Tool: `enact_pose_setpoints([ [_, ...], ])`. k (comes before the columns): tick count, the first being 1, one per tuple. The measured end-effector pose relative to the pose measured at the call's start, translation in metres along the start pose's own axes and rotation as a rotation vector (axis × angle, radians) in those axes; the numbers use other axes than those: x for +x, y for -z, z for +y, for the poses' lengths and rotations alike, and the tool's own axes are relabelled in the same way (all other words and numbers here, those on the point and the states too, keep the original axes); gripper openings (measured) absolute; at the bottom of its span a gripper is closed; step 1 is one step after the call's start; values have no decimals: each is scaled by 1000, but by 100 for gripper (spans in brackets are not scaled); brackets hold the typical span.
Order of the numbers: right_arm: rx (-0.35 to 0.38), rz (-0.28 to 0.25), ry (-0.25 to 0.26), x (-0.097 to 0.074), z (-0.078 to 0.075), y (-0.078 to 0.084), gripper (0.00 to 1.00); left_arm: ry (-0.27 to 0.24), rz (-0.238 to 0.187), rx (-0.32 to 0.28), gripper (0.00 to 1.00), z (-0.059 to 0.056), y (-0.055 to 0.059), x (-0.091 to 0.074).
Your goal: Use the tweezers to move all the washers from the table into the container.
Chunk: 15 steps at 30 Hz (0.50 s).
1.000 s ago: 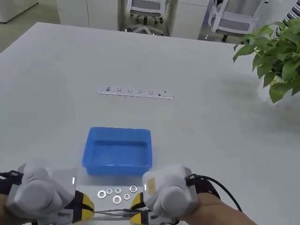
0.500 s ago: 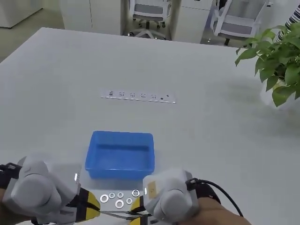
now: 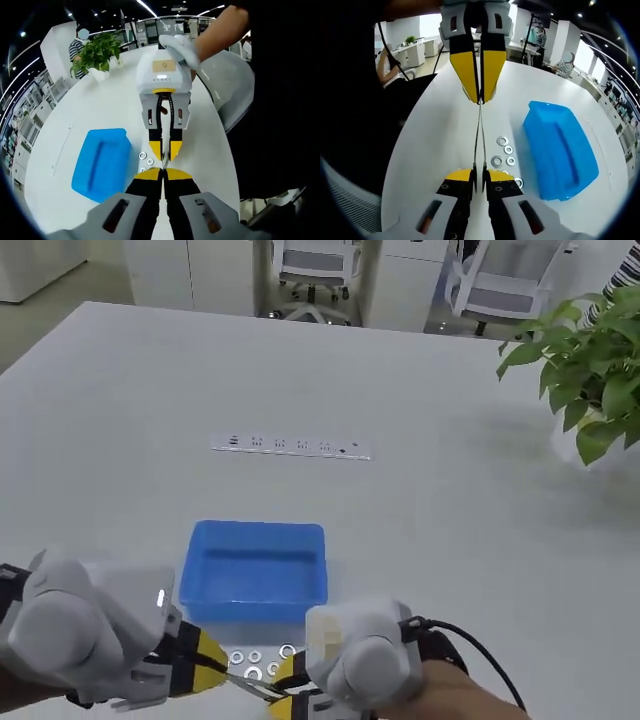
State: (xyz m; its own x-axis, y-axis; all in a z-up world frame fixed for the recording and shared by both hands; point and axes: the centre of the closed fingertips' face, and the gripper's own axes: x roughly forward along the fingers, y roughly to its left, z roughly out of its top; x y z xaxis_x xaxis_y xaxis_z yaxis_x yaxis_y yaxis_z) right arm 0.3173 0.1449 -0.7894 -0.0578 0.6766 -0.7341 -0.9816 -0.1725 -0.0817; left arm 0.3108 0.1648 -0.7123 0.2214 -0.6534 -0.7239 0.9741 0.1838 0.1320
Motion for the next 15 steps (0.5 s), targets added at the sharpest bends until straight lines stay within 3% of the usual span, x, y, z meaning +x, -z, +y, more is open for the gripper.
enact_pose_setpoints([
  [15, 13, -45, 5, 1, 3, -13, 12, 15, -71, 6, 5, -3, -24, -4],
])
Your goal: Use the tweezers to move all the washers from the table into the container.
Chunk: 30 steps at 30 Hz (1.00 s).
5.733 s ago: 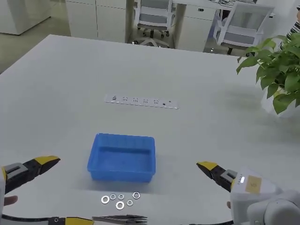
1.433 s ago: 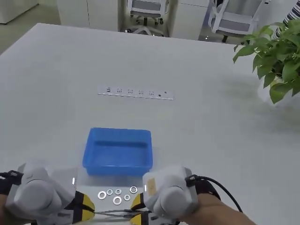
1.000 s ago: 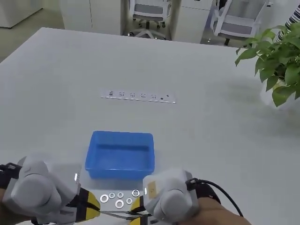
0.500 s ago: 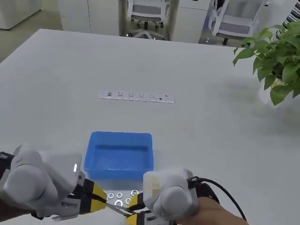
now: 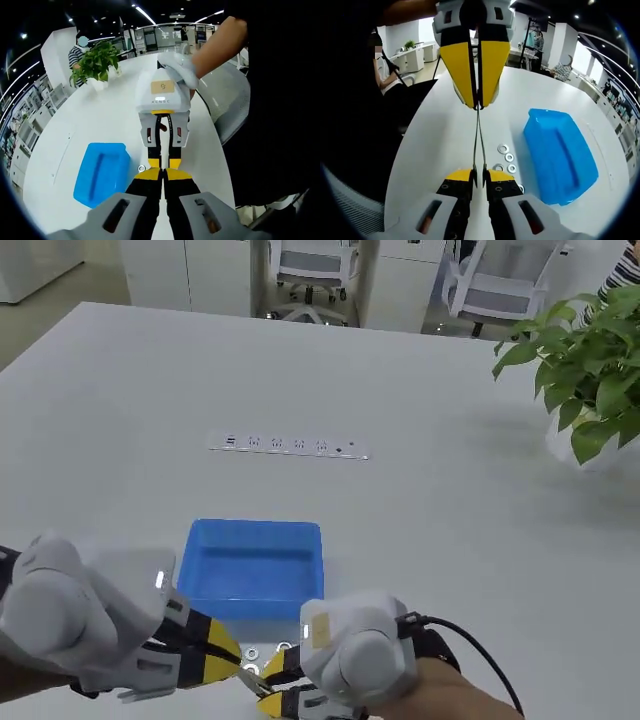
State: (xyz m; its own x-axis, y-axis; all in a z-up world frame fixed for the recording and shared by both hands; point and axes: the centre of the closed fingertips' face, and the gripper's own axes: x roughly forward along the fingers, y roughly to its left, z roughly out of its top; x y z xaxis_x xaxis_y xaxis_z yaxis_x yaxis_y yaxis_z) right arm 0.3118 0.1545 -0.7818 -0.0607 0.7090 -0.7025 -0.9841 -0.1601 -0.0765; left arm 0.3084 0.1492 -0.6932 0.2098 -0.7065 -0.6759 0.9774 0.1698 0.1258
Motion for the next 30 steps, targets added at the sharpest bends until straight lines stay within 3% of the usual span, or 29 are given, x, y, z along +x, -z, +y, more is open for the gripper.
enact_pose_setpoints([
  [18, 39, -32, 0, 3, 8, -3, 12, 30, -85, -30, 5, -6, -13, 12],
  [30, 47, -44, 21, -2, 5, -3, 15, 32, -111, -43, 5, -6, -20, 17],
])
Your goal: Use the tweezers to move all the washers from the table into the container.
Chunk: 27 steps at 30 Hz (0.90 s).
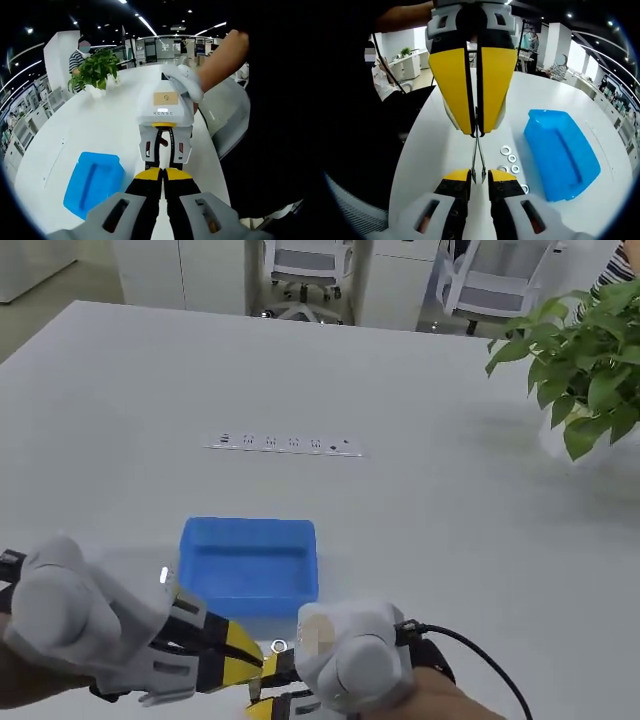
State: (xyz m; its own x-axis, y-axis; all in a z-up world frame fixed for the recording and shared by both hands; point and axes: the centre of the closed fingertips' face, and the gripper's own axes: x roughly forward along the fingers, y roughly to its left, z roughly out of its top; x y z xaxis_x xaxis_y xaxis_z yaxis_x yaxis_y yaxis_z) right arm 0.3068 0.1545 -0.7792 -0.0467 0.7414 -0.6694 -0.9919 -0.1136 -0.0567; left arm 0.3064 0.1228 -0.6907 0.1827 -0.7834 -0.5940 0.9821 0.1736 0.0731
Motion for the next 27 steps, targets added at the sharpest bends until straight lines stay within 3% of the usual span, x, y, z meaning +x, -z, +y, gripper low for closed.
enact_pose_setpoints([
  [14, 4, 24, 37, -17, -3, 5, 24, 0, -1, -17, 5, 1, 3, 1],
  [27, 90, 26, 97, -35, -8, 11, 33, 10, 22, -9, 5, 1, 5, -1],
])
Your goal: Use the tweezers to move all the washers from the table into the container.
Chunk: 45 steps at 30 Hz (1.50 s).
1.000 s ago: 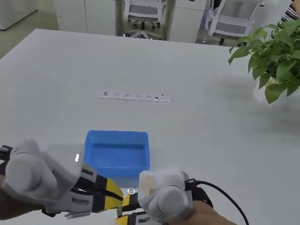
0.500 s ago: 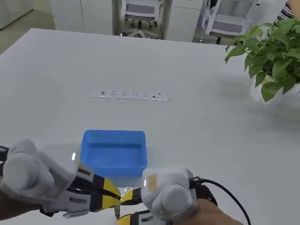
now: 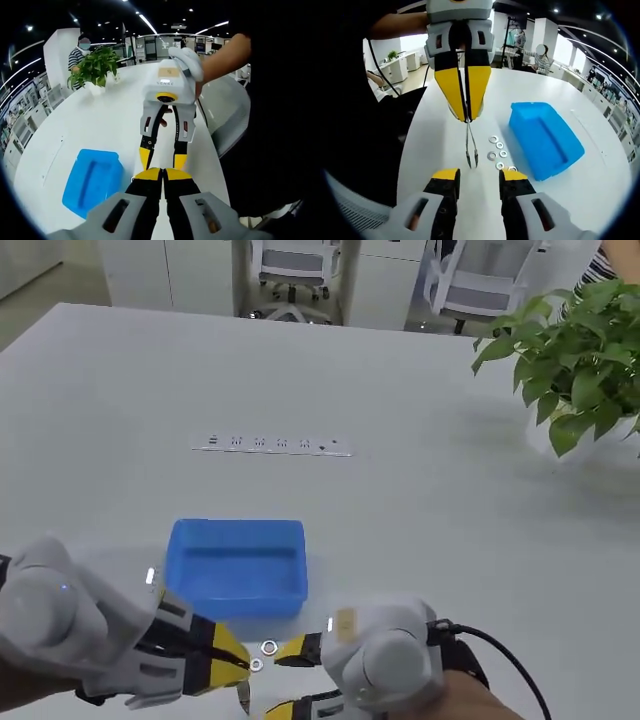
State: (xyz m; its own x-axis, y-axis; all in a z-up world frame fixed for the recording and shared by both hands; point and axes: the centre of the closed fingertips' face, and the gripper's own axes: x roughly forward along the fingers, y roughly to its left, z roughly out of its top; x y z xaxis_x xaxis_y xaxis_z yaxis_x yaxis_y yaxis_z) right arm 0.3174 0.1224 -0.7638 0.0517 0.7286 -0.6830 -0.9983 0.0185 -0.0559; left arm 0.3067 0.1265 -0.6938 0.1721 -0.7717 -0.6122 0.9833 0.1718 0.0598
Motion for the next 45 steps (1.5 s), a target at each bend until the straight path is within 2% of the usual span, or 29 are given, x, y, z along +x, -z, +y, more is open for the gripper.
enact_pose_setpoints([
  [10, 42, -15, 41, -13, -9, 1, 39, 5, 17, -1, 5, 1, 3, -3],
  [23, 115, -36, 119, -31, -24, 5, 58, -13, 6, -8, 5, 11, 1, -12],
  [33, 160, -78, 175, -41, -31, 2, 72, -34, 7, -8, 5, 19, 1, -17],
  [38, 184, -130, 202, -47, -33, -3, 79, -45, 8, -10, 5, 24, 3, -20],
  [42, 193, -143, 214, -49, -35, -4, 84, -49, 9, -14, 5, 26, 4, -22],
  [45, 206, -177, 232, -52, -37, -6, 88, -49, 10, -15, 5, 27, 4, -23],
])
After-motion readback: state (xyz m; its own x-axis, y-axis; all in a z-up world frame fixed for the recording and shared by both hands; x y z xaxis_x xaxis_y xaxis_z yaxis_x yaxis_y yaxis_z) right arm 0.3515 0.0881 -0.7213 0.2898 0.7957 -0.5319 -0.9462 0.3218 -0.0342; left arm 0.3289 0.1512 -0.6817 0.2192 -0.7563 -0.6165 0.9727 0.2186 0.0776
